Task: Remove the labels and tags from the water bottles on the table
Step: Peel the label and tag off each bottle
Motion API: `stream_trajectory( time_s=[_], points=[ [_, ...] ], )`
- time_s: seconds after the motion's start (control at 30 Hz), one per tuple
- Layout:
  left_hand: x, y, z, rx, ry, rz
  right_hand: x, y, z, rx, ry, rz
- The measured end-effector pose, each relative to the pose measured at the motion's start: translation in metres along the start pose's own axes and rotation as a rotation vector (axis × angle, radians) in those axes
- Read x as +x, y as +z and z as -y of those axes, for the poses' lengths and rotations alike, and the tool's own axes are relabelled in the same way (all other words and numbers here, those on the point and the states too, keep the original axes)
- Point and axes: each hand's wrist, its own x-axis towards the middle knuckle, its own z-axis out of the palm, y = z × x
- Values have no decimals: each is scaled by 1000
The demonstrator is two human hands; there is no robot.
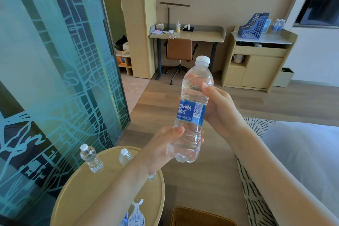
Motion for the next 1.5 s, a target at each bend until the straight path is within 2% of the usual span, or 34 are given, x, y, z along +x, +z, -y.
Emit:
stream_trajectory(
  time_s=[0.27, 0.43, 0.5, 0.77, 0.93, 1.17, 1.4, 1.5],
  points=[
    [-7, 4, -10, 459, 151, -416, -3, 2, 2, -72, -76, -127],
    [-10, 14, 7, 823, 268, -529, -3, 5, -3, -67, -74, -207],
    [-9, 19, 12, 874, 296, -548, -1, 6, -6, -77, -70, -238],
    [-5, 21, 27, 895, 281, -525, 3, 5, -12, -96, -38, -311],
    [-4, 26, 28, 806, 314, -594, 6, 6, -14, -170, -43, -321],
    [-6, 23, 27, 703, 291, -610, 6, -1, -13, -262, -30, -177],
    [0, 25, 21, 642, 134, -510, 4, 1, -13, -336, -92, -186],
    [1, 24, 23, 596, 153, -523, 2, 5, -12, -390, -98, -169]
  ],
)
